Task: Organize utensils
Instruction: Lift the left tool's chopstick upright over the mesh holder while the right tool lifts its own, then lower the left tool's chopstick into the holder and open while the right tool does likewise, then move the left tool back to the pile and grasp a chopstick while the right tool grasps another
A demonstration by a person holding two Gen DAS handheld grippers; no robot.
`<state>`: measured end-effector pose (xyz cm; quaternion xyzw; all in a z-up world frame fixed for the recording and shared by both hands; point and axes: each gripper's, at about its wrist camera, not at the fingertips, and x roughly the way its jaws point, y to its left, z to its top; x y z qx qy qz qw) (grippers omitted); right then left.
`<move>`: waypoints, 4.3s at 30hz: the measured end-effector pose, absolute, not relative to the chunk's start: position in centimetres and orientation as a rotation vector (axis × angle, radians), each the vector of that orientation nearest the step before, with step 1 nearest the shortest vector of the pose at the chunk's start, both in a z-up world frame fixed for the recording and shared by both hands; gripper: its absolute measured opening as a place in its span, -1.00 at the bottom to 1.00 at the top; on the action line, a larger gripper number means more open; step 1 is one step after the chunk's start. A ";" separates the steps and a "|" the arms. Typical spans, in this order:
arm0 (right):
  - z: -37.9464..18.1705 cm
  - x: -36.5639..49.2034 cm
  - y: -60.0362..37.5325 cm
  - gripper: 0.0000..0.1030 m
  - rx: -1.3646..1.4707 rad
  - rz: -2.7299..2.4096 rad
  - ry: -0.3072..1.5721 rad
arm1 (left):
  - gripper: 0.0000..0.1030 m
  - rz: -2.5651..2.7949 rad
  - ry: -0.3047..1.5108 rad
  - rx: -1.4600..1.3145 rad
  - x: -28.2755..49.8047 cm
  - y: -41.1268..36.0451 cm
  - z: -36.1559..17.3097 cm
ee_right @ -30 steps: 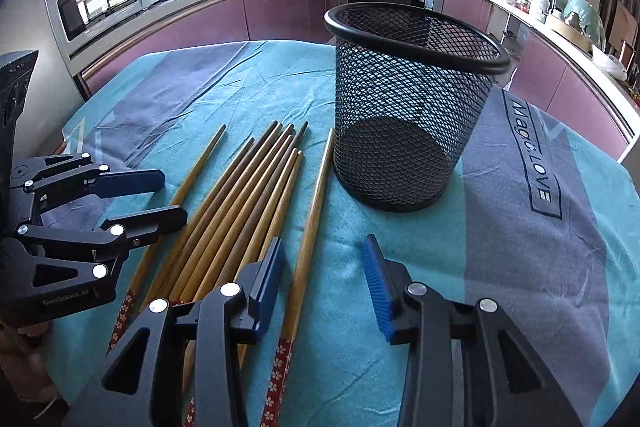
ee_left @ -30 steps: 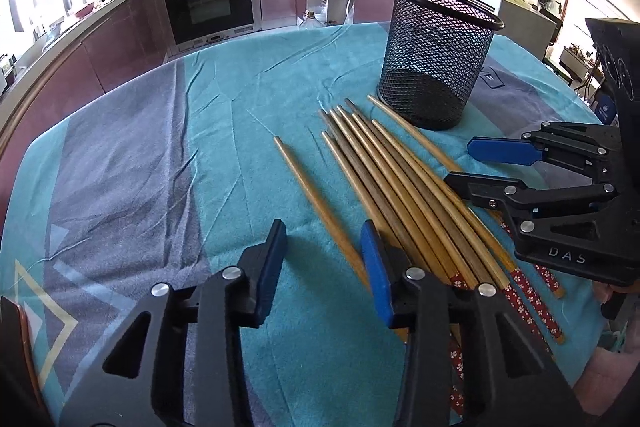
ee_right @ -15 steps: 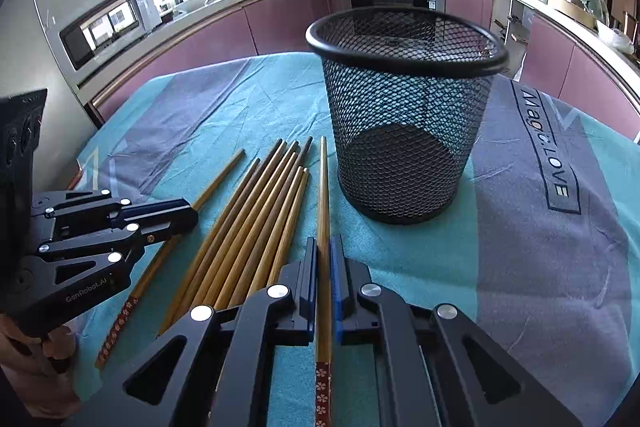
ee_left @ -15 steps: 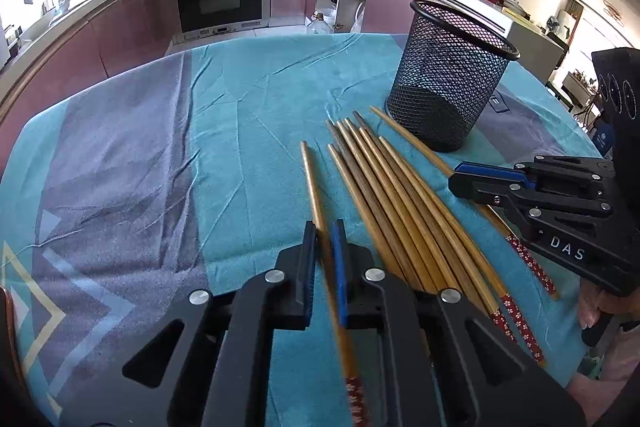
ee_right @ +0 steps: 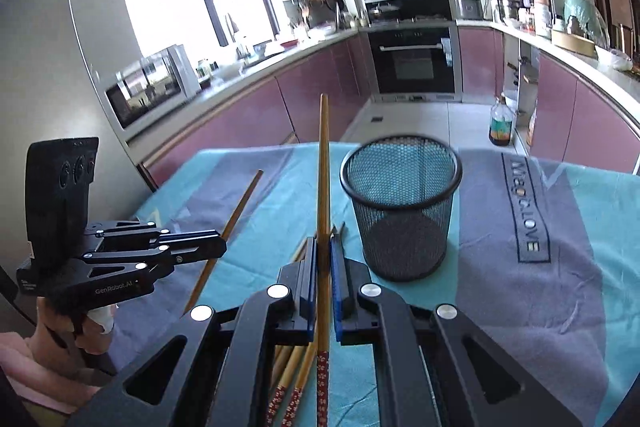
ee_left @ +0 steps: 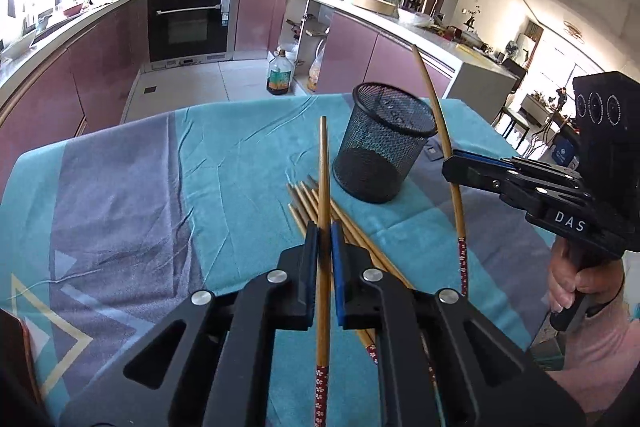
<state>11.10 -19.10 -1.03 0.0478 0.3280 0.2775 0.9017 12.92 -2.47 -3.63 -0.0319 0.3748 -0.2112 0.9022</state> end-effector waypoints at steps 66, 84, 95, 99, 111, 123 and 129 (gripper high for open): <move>0.2 23.1 -20.6 -0.68 0.111 0.384 0.650 | -0.45 -0.524 0.670 -0.050 26.0 -10.9 3.7; 1.6 12.9 -20.8 -0.32 0.065 0.549 0.571 | 0.08 -0.384 0.632 0.032 16.7 -4.1 0.8; -5.3 11.7 -18.2 -0.32 0.024 0.531 0.767 | 0.08 -0.348 0.795 0.020 13.3 -1.7 -6.3; -6.4 11.6 -17.3 -0.32 0.013 0.534 0.812 | 0.09 -0.355 0.842 0.009 12.7 -1.8 -8.0; -8.4 10.9 -16.6 -0.34 -0.011 0.521 0.866 | 0.02 -0.364 0.905 0.067 12.5 -4.7 -9.8; -8.9 11.2 -15.9 -0.40 -0.035 0.510 0.891 | -0.03 -0.365 0.916 0.075 12.5 -4.6 -10.2; -9.0 11.2 -15.5 -0.48 -0.062 0.492 0.894 | -0.07 -0.354 0.917 0.112 12.5 -5.0 -10.5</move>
